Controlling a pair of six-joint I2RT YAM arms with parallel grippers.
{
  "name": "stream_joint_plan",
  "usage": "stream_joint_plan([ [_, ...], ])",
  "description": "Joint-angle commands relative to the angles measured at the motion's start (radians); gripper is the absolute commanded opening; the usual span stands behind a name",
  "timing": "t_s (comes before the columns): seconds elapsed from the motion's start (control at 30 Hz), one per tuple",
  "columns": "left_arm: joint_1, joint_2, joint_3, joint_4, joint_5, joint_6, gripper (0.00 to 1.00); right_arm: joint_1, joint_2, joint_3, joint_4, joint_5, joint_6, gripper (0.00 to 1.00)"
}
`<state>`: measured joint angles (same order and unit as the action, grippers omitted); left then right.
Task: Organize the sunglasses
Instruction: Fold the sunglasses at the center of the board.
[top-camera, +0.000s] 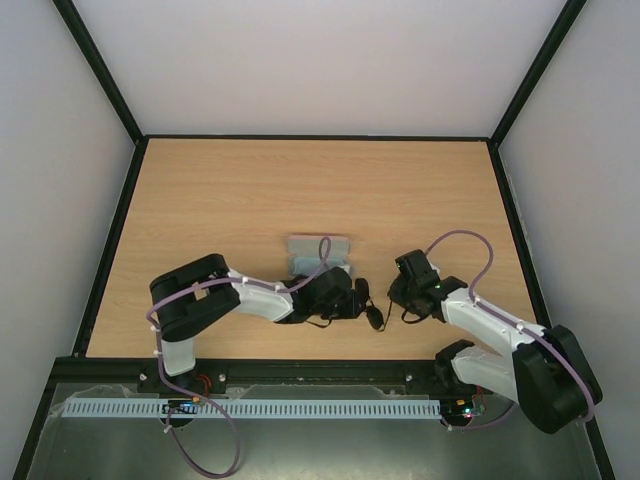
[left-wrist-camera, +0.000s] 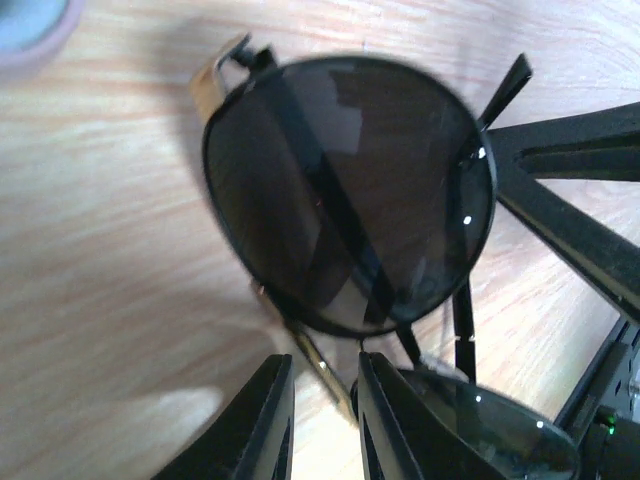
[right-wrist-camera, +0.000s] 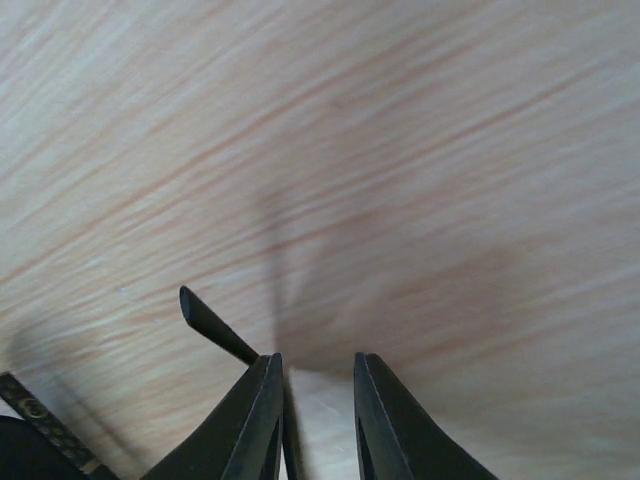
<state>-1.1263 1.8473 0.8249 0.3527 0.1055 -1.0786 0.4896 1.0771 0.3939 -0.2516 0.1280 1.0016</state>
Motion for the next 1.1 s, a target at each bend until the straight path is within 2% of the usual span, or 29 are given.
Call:
stream_joint_plan([
  [0.0,0.022,0.087,0.021,-0.1,-0.016,0.041,0.21,-0.005,0.091,-0.028,0.016,-0.086,-0.018,0.21],
  [0.3,0.037,0.163,0.113,-0.117,-0.013,0.073,0.2,-0.002,0.169,-0.025,0.113,-0.189,-0.047,0.19],
  [0.53,0.049,0.195,0.155,-0.128,-0.013,0.089,0.2,0.002,0.168,-0.028,0.14,-0.216,-0.052,0.16],
  [0.7,0.055,0.188,0.151,-0.141,-0.015,0.094,0.19,0.001,0.096,0.016,-0.005,-0.1,-0.061,0.17],
  [0.83,0.057,0.169,0.13,-0.137,-0.021,0.092,0.19,0.001,-0.019,0.042,-0.122,-0.01,-0.078,0.22],
  [0.97,0.061,0.171,0.129,-0.136,-0.02,0.094,0.19,0.0,-0.078,0.038,-0.141,-0.015,-0.089,0.22],
  [1.07,0.065,0.171,0.136,-0.141,-0.018,0.099,0.19,-0.002,-0.1,0.035,-0.13,-0.043,-0.097,0.17],
])
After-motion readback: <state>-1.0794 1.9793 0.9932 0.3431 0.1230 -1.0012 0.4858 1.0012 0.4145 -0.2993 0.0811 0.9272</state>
